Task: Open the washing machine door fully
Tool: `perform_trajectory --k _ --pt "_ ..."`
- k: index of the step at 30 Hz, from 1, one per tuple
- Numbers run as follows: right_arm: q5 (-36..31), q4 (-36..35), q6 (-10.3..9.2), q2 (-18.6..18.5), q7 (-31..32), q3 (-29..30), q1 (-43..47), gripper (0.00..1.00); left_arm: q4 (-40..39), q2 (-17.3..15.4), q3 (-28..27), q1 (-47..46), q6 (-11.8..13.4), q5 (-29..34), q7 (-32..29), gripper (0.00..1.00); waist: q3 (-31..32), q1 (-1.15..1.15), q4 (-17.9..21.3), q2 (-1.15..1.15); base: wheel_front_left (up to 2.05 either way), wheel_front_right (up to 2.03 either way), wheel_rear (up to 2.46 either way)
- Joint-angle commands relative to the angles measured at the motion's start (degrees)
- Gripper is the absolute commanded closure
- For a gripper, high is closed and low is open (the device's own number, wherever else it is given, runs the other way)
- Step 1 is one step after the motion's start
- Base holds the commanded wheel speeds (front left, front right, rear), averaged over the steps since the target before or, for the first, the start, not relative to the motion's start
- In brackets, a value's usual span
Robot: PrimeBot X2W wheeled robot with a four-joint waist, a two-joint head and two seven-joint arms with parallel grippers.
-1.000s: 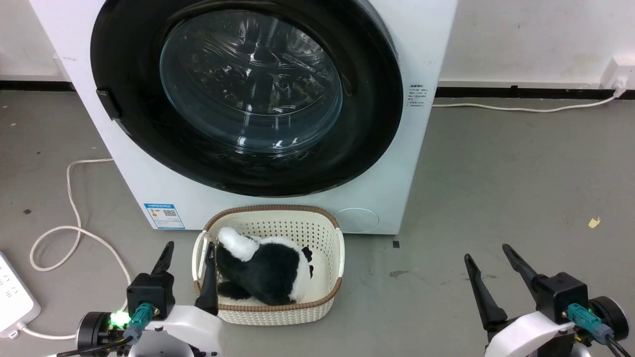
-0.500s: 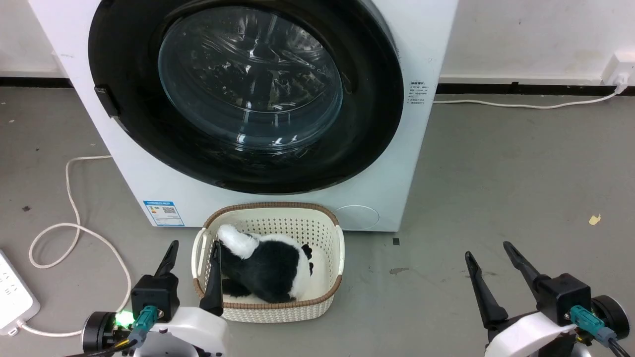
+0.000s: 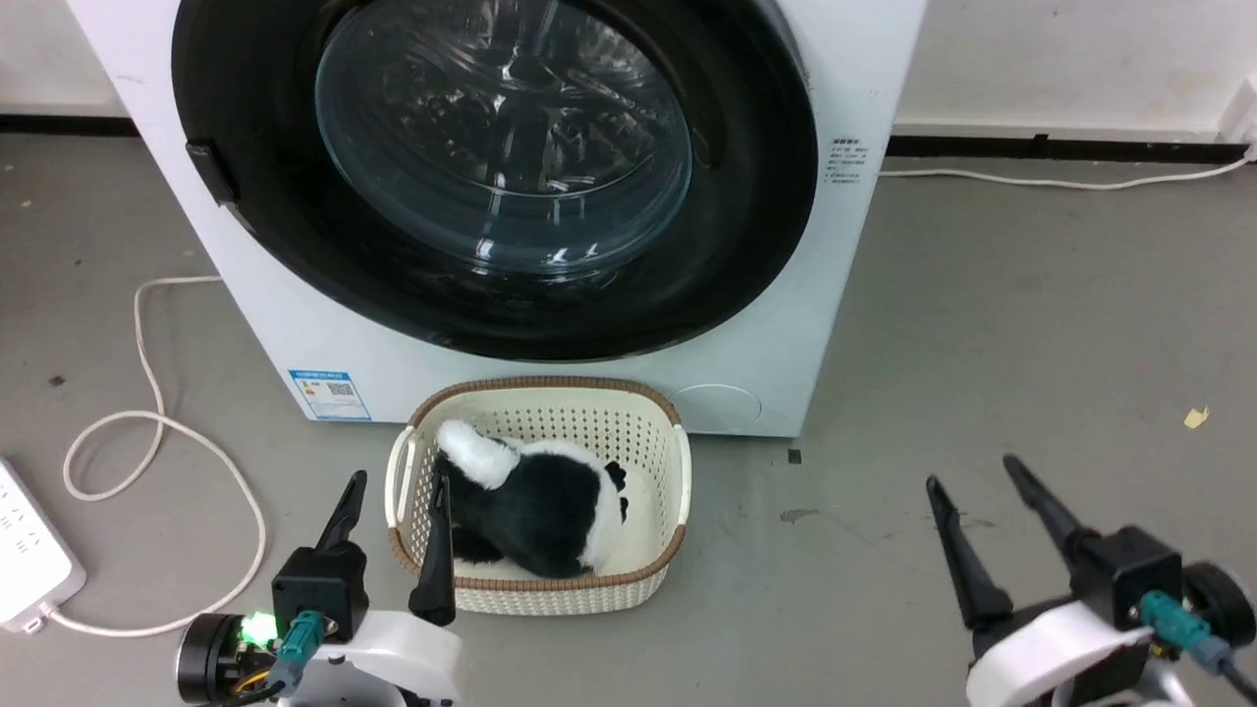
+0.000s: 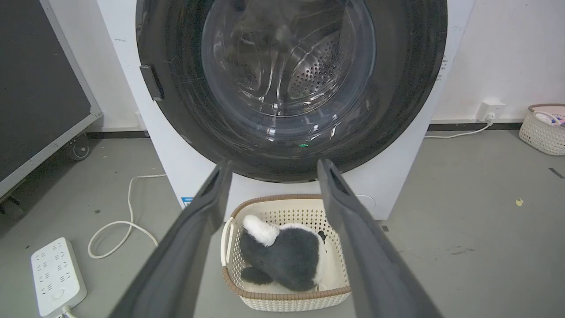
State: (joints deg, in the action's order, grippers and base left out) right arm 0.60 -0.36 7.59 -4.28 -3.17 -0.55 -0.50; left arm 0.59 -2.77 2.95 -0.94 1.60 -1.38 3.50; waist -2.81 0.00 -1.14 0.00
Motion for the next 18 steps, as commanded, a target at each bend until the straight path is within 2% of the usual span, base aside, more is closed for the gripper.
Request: perform_trajectory --k 1,8,9,10,11,18 --pt "0.7 -0.3 -0.03 -0.8 -0.5 -0.1 -1.7 0.0 0.2 0.0 0.3 -0.6 0.5 -0.3 0.6 0.0 -0.4 0.0 -0.2 0.0 0.0 0.0 0.0" --pt "2.8 -0.7 -0.03 -3.0 0.0 -0.3 -5.5 0.0 0.1 0.0 1.0 -1.4 1.0 -0.5 1.4 0.0 -2.0 0.0 -0.6 0.0 0.0 0.0 0.0" --pt "3.2 -0.8 -0.03 -3.3 0.2 -0.5 -6.2 0.37 0.1 0.0 1.1 -1.5 1.1 -0.5 1.5 0.0 -2.3 0.0 -0.6 0.0 0.0 0.0 0.0" --pt "3.6 -0.8 -0.03 -3.7 0.3 -0.6 -6.8 0.81 0.1 0.0 1.1 -1.5 1.1 -0.5 1.7 0.0 -2.5 0.0 -0.6 0.0 0.0 0.0 0.0" --pt "4.0 -0.8 -0.03 -4.1 0.4 -0.7 -7.5 1.0 0.0 0.0 1.2 -1.6 1.2 -0.5 1.8 0.0 -2.8 0.0 -0.7 0.0 0.0 0.0 0.0" --pt "8.4 0.1 -0.04 -5.5 1.4 -0.2 -12.6 1.0 -0.1 0.0 1.7 -2.4 1.5 -0.6 2.6 0.0 -4.6 0.0 -1.0 0.0 0.0 0.0 0.0"
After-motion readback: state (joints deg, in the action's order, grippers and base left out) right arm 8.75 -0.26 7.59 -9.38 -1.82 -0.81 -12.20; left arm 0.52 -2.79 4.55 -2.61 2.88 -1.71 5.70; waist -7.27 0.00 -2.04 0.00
